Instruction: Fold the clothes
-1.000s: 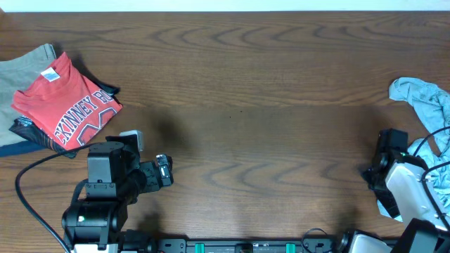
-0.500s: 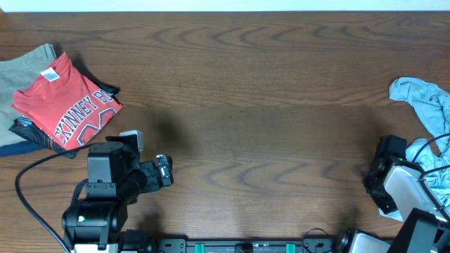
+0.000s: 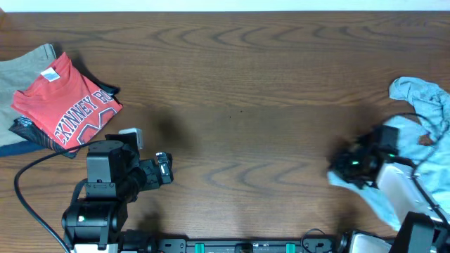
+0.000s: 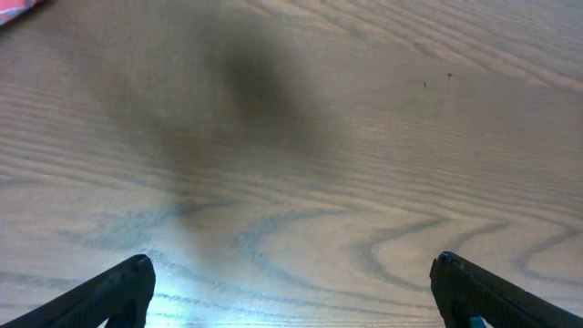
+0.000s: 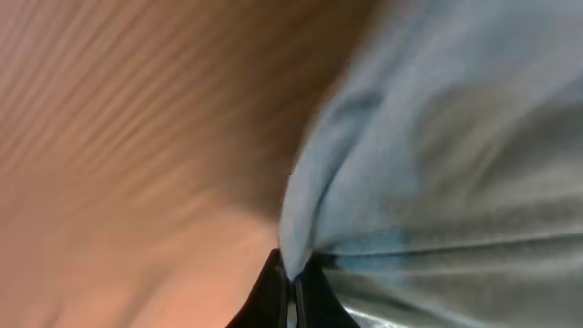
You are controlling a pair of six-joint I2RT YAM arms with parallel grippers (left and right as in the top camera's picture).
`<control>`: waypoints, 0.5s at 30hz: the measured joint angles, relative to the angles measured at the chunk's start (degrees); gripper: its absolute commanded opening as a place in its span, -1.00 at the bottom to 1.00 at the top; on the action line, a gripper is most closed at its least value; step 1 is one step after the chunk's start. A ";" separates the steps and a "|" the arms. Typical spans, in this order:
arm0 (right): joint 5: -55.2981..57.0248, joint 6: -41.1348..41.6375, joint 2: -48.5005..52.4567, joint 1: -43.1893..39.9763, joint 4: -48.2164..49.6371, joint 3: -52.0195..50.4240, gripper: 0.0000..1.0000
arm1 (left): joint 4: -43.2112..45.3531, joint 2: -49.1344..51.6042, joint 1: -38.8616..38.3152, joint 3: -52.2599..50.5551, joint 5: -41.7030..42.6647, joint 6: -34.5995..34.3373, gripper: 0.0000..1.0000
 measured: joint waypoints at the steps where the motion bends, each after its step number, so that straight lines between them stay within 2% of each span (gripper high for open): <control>1: -3.06 -1.55 0.20 3.21 0.50 -0.13 -0.98 | 0.22 0.00 0.00 0.00 0.00 0.00 0.96; 6: -12.22 -5.22 0.46 20.96 10.56 -0.28 -0.98 | 1.86 0.00 0.00 0.00 -0.02 0.00 0.96; 9: -13.75 -4.31 0.55 31.67 23.65 -0.28 -0.97 | 2.93 0.00 0.00 0.02 0.00 0.00 0.96; 11: -12.76 -2.99 0.61 37.38 32.89 -0.52 -0.81 | 3.45 0.02 0.00 0.02 0.00 0.00 0.96; 12: -12.02 -2.10 0.61 40.06 37.59 -0.46 -0.57 | 3.56 0.02 0.00 0.02 0.00 0.00 0.96; 15: -8.59 -0.83 0.59 46.18 45.46 -0.37 0.69 | 3.80 0.02 0.00 0.02 0.00 0.00 0.96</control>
